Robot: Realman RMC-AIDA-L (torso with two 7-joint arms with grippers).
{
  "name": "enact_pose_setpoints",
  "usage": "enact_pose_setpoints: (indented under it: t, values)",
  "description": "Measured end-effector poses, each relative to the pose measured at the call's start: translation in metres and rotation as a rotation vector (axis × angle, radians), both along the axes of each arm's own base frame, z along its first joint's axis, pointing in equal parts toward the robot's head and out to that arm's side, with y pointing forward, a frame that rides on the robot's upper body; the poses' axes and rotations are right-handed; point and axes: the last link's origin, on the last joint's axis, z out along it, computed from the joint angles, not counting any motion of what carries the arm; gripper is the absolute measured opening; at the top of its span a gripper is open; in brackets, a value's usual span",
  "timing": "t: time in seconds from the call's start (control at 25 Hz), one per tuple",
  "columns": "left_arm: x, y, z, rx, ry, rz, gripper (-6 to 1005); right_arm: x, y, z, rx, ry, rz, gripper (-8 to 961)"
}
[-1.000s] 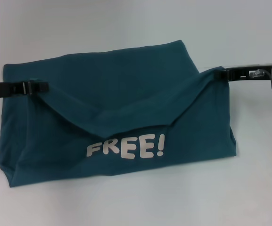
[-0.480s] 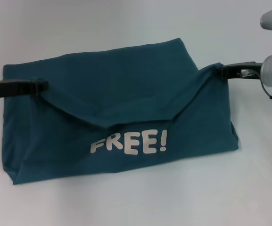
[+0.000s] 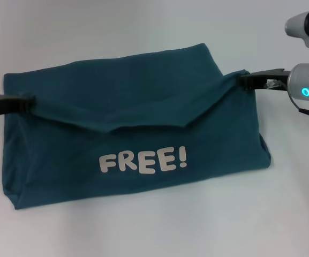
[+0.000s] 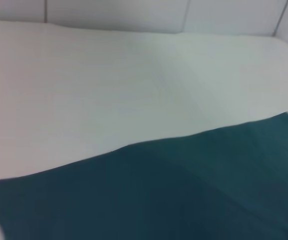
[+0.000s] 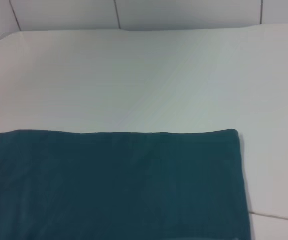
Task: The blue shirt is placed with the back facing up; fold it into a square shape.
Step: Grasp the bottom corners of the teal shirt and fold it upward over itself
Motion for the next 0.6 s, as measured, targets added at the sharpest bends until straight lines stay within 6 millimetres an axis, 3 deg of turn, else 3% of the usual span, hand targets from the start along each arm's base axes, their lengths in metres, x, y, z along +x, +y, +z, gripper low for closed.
enact_pose_setpoints:
  t: [0.6]
  values:
    - [-0.007,0.001,-0.014,0.063,0.073,0.003,139,-0.004,0.004,-0.006,0.034,-0.027,0.008,86]
